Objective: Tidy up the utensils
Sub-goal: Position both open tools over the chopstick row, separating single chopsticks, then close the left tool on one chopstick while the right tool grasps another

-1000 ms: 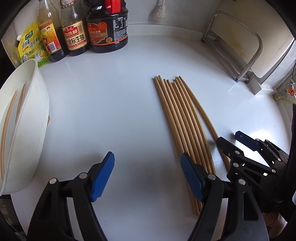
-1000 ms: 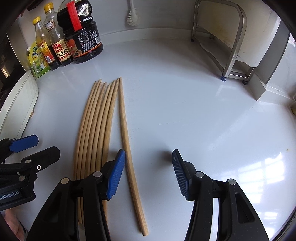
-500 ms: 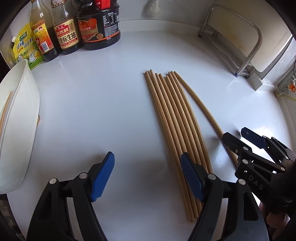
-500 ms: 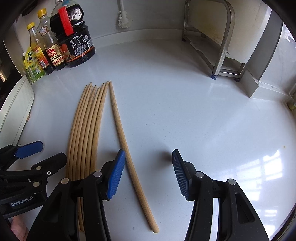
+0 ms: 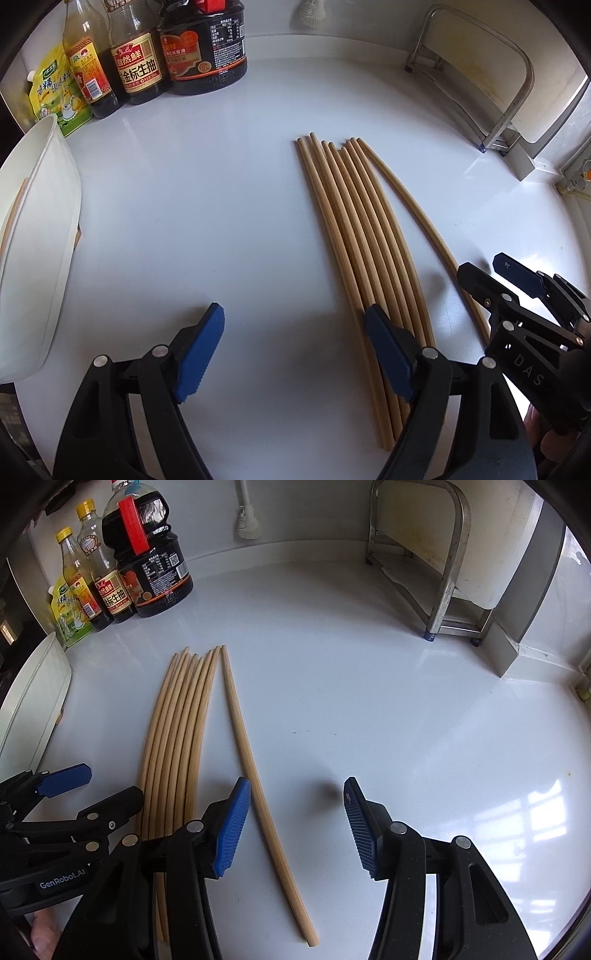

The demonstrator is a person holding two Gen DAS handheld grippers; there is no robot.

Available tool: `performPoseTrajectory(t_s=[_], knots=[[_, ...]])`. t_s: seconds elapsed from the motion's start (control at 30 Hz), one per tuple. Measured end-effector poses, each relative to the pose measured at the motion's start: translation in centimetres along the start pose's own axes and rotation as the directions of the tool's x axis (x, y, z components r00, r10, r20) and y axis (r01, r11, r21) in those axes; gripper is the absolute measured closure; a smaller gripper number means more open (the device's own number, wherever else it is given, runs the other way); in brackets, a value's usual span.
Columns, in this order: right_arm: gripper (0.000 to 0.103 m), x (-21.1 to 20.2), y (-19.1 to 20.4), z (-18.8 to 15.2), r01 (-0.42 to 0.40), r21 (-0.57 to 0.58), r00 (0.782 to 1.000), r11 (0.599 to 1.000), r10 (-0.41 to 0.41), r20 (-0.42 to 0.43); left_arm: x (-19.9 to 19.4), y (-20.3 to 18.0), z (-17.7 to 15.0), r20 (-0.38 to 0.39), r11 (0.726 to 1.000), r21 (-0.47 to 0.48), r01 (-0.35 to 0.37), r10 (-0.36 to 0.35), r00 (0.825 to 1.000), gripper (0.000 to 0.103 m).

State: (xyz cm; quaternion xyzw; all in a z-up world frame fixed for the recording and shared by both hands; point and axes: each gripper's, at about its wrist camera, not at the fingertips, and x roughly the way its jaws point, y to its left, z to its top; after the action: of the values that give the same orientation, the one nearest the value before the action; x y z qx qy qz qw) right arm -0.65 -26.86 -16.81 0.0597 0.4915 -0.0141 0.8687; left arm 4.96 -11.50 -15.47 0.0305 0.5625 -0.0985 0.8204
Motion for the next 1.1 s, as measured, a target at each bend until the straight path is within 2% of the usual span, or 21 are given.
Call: performPoseTrajectory(t_s=[1.1], knots=[[0.052, 0.75, 0.53, 0.09, -0.003, -0.058, 1.000, 0.998, 0.003, 0.007, 0.39, 0.71, 0.20, 0.002, 0.998, -0.009, -0.064, 0.064, 0.998, 0.023]])
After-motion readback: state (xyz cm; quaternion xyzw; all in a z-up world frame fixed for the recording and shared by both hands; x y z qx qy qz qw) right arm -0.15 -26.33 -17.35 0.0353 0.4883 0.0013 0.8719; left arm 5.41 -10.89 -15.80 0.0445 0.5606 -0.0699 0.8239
